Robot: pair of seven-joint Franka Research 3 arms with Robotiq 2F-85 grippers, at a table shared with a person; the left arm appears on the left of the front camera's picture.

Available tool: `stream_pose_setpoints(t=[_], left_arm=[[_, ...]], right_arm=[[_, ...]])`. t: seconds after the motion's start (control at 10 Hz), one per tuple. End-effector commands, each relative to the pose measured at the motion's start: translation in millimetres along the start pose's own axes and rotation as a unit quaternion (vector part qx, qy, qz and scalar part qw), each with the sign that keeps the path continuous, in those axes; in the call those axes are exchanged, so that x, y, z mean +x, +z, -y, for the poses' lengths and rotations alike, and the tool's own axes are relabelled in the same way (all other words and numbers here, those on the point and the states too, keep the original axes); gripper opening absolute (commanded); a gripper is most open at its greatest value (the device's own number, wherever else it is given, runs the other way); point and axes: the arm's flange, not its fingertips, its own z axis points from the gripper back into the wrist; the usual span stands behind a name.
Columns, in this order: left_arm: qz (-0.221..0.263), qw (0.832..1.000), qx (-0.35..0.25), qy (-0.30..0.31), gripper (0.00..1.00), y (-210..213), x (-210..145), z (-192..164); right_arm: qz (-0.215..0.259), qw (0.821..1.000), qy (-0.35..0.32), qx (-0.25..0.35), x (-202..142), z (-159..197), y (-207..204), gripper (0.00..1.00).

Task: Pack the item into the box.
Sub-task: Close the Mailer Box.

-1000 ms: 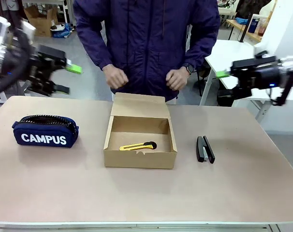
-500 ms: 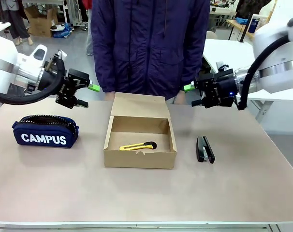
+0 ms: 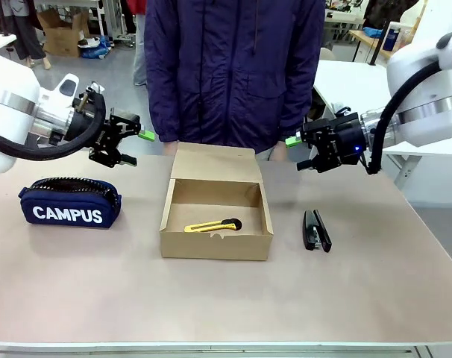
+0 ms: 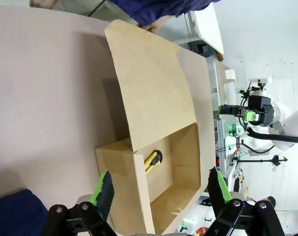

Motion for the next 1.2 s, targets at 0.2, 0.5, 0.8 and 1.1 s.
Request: stream_pose_setpoints(t=[0.2, 0.5, 0.8, 1.1], left_arm=[[-0.01, 0.999, -0.04, 0.001, 1.0, -7.6, 7.1, -7.8], [-0.034, 0.997, -0.073, 0.005, 1.0, -32.0, 25.4, -21.5], [-0.059, 0.995, -0.08, 0.023, 1.0, -65.0, 39.4, -40.2], [-0.074, 0.992, -0.09, 0.039, 1.0, -87.6, 47.0, -53.9]], right_arm=[[0.045, 0.997, -0.062, -0.031, 27.1, 17.9, -17.3, 1.0], [0.019, 0.997, -0.077, -0.013, 42.0, 28.8, -50.3, 1.0], [-0.016, 0.995, -0.099, 0.021, 51.6, 33.3, -84.0, 1.0], [-0.055, 0.992, -0.106, 0.029, 53.8, 33.4, -111.4, 1.0]])
